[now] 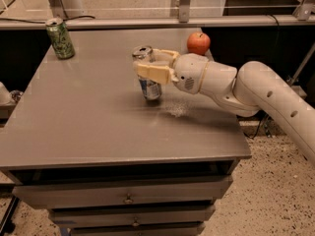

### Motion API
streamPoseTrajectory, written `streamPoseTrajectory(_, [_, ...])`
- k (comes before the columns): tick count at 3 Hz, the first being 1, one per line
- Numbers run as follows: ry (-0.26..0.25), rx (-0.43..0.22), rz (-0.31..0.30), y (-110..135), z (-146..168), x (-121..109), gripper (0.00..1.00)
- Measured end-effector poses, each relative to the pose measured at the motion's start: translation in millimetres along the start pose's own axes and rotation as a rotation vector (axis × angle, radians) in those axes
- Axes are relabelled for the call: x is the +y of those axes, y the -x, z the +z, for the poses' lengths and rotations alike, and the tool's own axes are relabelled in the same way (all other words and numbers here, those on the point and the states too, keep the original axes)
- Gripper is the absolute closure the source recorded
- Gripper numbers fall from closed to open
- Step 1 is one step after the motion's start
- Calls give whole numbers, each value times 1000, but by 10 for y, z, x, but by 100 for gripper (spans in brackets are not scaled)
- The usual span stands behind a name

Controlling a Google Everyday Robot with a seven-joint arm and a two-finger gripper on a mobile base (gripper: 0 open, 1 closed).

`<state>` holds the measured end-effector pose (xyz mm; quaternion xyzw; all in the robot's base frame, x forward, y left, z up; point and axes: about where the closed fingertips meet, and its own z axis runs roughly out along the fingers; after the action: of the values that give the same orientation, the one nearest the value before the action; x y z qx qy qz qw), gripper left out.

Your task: Place redbull can upright

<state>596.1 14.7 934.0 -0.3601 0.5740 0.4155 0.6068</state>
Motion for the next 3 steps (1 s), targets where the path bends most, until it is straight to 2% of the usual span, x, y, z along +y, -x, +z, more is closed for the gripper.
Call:
streamPoseTrajectory(2, [-21,-32,20,79,-506,-83,100])
streamPoseTrajectory(3, [-40,-107,45,36,-737,-129,100])
